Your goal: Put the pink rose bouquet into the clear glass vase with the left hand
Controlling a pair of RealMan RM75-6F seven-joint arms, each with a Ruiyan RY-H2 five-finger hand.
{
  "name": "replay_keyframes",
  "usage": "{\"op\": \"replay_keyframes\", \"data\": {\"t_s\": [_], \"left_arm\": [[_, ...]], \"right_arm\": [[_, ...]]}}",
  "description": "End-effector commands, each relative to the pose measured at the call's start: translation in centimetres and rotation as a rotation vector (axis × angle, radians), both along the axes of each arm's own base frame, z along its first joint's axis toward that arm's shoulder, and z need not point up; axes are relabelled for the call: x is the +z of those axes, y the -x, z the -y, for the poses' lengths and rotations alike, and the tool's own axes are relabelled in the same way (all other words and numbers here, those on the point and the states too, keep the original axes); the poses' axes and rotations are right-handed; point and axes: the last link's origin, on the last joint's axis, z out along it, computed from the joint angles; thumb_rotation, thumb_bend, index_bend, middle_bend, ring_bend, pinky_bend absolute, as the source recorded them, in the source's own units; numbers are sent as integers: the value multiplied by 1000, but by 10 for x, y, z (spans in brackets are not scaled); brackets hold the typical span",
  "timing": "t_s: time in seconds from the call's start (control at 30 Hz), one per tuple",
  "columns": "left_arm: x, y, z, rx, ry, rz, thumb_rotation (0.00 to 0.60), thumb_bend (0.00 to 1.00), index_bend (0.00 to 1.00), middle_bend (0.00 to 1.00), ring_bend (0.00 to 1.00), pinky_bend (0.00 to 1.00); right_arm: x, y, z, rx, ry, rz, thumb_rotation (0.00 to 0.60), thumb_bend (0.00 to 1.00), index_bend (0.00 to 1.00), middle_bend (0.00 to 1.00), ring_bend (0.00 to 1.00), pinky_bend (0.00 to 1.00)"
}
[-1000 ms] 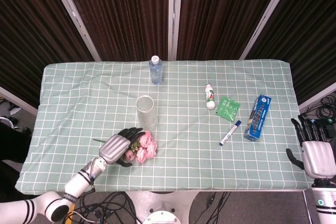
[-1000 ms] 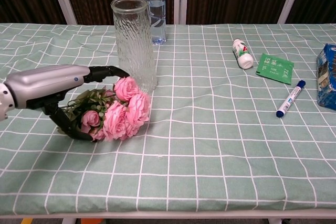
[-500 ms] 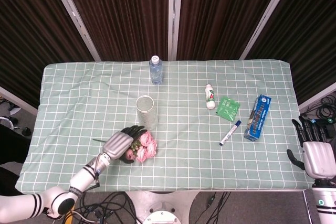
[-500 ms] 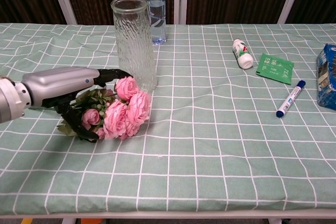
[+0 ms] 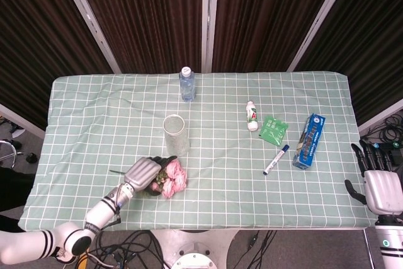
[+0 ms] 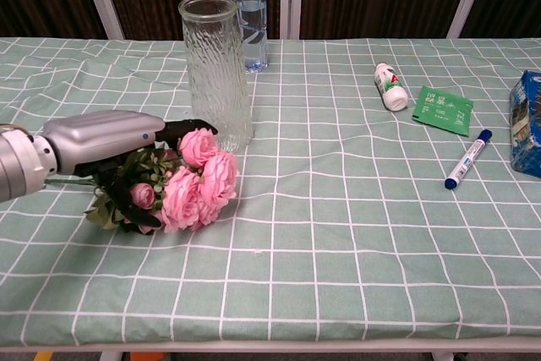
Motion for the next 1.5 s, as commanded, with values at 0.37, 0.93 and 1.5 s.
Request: {"op": "replay_keyframes", "data": {"t_s": [0.37, 0.93, 1.5], "left_arm": [[4, 1, -1, -31, -44, -1, 600, 61, 455, 439, 409, 576], [34, 0, -1, -55, -178, 124, 600, 146, 596, 601, 578, 728], [160, 18, -31, -36, -654, 200, 600, 170, 633, 646, 623, 777]], "right_arm": [[1, 1, -1, -10, -6, 13, 600, 221, 0, 0, 0, 0], [4, 1, -1, -17, -3, 27, 600, 221, 0, 0, 0, 0], [6, -4, -1, -8, 6, 27, 600, 222, 0, 0, 0, 0]]}}
